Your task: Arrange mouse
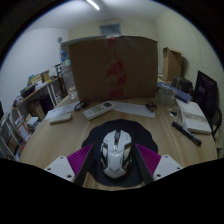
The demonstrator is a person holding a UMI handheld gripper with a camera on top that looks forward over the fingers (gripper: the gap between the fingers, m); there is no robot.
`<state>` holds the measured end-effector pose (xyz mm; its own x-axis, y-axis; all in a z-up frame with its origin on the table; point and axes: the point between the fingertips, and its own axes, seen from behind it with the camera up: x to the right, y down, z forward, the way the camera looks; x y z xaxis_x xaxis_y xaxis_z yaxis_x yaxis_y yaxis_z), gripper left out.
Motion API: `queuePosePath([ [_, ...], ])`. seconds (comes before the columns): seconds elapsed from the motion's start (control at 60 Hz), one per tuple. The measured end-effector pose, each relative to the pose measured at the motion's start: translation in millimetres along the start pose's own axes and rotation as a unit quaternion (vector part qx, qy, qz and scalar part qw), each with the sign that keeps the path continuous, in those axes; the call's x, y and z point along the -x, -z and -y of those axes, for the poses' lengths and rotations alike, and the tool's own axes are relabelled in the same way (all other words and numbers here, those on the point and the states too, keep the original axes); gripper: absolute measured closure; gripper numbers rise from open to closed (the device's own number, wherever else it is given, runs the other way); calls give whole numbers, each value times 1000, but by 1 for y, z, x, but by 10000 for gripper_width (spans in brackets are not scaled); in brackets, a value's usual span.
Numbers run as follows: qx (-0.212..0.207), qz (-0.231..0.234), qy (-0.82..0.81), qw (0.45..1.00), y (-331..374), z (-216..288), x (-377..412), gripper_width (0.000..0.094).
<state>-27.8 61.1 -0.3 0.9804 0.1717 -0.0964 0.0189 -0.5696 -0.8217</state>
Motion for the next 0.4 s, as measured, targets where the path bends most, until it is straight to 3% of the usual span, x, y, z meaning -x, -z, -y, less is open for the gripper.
queuePosePath([
  [0.2, -50, 33, 16, 998, 93, -9, 4, 98],
  [0.4, -98, 86, 1, 992, 185, -49, -4, 93],
])
